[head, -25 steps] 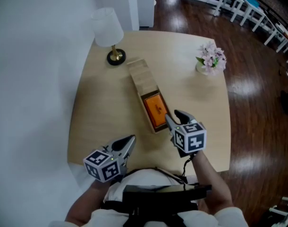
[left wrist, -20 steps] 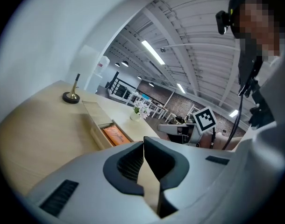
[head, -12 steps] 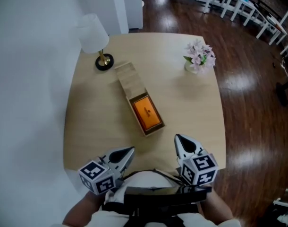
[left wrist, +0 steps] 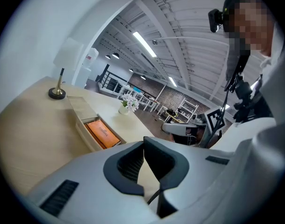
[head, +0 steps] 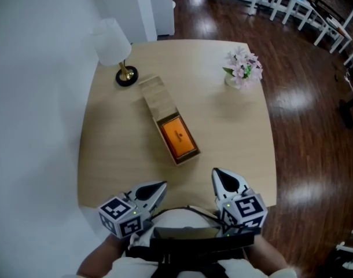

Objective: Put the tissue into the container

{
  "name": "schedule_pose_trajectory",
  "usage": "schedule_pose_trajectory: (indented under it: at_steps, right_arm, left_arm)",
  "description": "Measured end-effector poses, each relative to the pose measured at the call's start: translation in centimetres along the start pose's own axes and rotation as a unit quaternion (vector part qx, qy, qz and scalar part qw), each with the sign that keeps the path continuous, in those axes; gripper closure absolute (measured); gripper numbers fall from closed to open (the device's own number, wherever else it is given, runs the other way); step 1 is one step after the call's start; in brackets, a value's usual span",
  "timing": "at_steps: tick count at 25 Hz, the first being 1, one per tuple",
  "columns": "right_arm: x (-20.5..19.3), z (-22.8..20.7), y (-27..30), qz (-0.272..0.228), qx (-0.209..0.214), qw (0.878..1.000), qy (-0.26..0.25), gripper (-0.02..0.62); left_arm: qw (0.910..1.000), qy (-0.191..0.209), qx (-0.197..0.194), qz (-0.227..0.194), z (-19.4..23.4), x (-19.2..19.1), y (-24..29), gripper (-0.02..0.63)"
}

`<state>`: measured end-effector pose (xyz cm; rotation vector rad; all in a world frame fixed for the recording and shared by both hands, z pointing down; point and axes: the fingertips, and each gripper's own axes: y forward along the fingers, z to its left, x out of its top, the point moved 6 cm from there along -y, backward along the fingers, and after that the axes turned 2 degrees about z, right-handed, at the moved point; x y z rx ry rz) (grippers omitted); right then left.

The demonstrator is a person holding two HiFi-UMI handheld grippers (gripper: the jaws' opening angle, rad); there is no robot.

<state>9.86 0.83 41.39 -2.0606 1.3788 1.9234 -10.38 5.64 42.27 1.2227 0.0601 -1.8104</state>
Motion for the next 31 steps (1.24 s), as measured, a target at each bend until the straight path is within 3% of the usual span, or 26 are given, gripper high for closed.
schedule_pose_trajectory:
  at_steps: [31]
  right_arm:
    - [-0.6,2.2,1.3,0.034,0.025,0.998,-0.048,0.595]
  left_arm:
    - [0.9998,-0.010,-0.001,0.015,0.4,-0.4,-0.5,0.606]
